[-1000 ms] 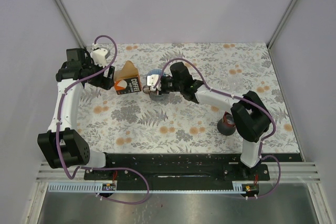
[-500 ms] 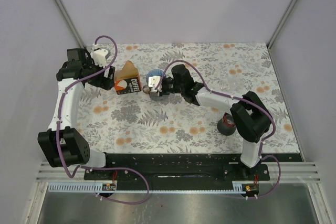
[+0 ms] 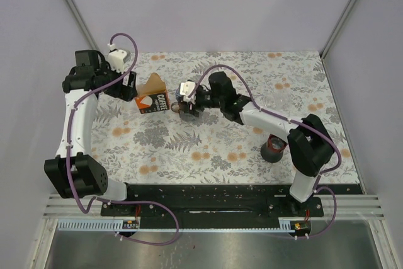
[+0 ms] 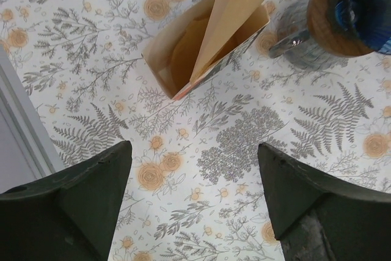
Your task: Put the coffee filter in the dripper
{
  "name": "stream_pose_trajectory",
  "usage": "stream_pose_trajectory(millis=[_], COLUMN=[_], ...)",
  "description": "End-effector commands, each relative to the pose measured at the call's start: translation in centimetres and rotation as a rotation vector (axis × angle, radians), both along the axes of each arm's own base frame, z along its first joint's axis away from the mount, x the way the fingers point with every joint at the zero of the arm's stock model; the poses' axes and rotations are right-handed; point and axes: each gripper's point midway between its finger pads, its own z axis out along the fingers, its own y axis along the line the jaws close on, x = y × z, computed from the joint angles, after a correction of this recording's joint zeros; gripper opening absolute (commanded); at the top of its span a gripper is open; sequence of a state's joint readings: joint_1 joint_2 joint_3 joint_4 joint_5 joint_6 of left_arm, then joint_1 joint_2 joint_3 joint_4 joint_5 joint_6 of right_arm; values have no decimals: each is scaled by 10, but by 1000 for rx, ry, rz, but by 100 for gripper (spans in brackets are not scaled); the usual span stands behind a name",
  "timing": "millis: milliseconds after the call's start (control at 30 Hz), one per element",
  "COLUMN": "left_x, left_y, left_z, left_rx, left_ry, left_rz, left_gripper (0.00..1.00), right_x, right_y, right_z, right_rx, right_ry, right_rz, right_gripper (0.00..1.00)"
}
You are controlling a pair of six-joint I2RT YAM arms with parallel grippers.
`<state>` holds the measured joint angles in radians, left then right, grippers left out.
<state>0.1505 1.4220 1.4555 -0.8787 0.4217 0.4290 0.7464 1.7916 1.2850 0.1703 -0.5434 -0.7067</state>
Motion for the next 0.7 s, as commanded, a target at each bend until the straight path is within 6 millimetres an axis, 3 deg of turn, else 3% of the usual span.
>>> stream_pose_trajectory(millis=[0,100,233,333,467,567,667], left_x=[5,0,-1,6,18,30,35], left_y=[-16,-39,-75,-103,-128,-139,-152], left_z=[40,59,65,59,49,38,26], left_rx=[-86,-165,-197,-198,-257,-287,-305], left_ry=[-70,-81,-73,-41,28,58,90], left_rz=[-30,-92,-146,-145,-106,-87,-94], left_gripper=[88,86,81,77,77,74,71], right_x=[-1,40,69,92,97,91,88], right_y=[1,-23,-47,-61,-65,-57,-55], right_z=[110,138,131,111,84,60,49], right_rx=[209,247,243,214,253,190,160], right_ry=[22,143,388,525,778,806,811], right_rz=[-74,-348,-545,-691,-658,-587,-563], right_gripper=[77,80,83,83,76,74,72])
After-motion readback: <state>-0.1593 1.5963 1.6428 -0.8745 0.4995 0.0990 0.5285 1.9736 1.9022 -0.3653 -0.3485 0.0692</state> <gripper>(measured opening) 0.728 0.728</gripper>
